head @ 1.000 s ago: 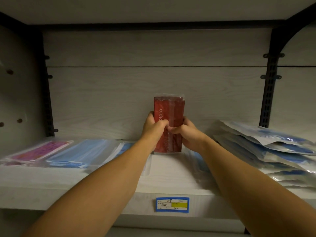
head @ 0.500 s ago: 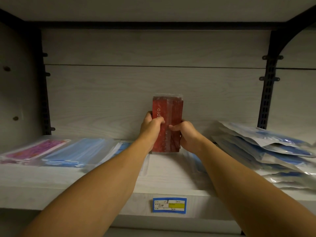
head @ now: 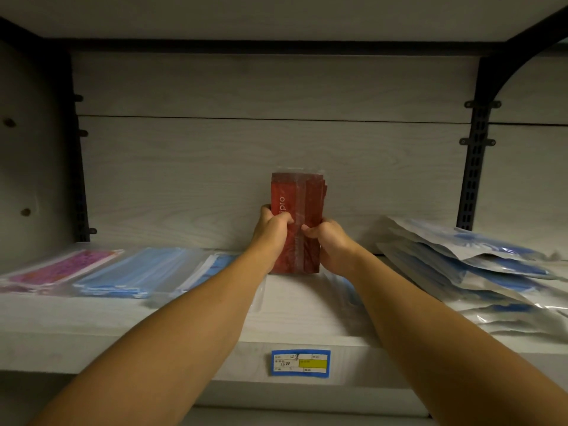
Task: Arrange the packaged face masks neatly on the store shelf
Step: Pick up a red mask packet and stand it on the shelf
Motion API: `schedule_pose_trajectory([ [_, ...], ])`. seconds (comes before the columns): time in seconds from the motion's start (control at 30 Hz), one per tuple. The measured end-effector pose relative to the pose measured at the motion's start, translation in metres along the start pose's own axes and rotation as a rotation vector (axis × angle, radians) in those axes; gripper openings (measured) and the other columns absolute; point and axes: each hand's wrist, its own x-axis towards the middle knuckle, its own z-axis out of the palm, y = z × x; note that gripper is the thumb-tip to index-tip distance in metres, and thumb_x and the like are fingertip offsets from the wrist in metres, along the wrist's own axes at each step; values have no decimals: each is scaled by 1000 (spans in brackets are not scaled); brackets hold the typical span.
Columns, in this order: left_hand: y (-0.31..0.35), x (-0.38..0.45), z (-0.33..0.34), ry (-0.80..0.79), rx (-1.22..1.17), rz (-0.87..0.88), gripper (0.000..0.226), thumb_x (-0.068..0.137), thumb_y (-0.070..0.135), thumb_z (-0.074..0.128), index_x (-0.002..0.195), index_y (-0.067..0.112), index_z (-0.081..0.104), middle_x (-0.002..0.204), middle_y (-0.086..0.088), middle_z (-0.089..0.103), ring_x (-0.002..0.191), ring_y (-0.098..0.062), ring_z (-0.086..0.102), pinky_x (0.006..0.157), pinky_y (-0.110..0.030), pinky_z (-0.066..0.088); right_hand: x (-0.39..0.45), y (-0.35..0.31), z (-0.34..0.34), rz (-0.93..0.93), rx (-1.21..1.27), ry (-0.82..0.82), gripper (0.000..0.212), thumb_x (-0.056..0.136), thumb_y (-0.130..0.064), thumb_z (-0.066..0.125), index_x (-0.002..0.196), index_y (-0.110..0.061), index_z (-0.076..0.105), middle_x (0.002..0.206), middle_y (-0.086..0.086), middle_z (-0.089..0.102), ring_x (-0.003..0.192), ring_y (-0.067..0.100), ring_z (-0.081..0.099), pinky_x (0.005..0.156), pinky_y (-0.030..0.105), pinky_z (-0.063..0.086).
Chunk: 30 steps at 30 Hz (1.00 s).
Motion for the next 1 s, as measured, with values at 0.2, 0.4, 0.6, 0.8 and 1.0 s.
schedule_pose_trajectory([
  [0.2, 3, 1, -1, 0, 38, 32, 30, 65, 29, 53, 95, 26, 53, 99, -13, 68, 94, -35, 67, 89, -57, 55, -1, -3, 1, -42, -16, 3, 38, 104, -4, 43, 142, -5, 46, 127, 15, 65, 111, 29, 66, 80, 37, 57],
  [0.4, 4, -3, -5, 35, 23, 5, 32, 64, 31, 56, 95, 24, 55, 96, -15, 69, 90, -36, 68, 85, -59, 56, -5, -4, 1, -29, -18, -25, 38, 100, -3, 50, 138, -8, 52, 118, 9, 69, 96, 17, 68, 69, 30, 54],
  [0.6, 4, -3, -5, 23, 46, 30, 30, 66, 29, 56, 95, 26, 54, 96, -12, 70, 88, -34, 69, 83, -57, 58, -1, -2, 2, -77, -15, 10, 42, 101, -2, 50, 142, -4, 42, 129, 16, 63, 113, 28, 65, 81, 35, 57],
  [0.8, 4, -6, -8, 3, 97, 54, 17, 86, 23, 59, 103, 24, 55, 99, -7, 70, 89, -27, 68, 76, -40, 57, 1, 0, 1, -116, -15, 25, 36, 105, -11, 46, 141, -8, 41, 128, 12, 61, 109, 23, 64, 85, 35, 55],
  [1.0, 7, -10, -4, 25, 371, 174, 19, 95, 17, 49, 113, 18, 45, 108, -5, 60, 87, -20, 59, 75, -33, 45, -7, -4, 9, -195, -185, 100, 26, 107, -13, 43, 133, -14, 41, 125, 7, 58, 108, 20, 60, 79, 27, 52],
])
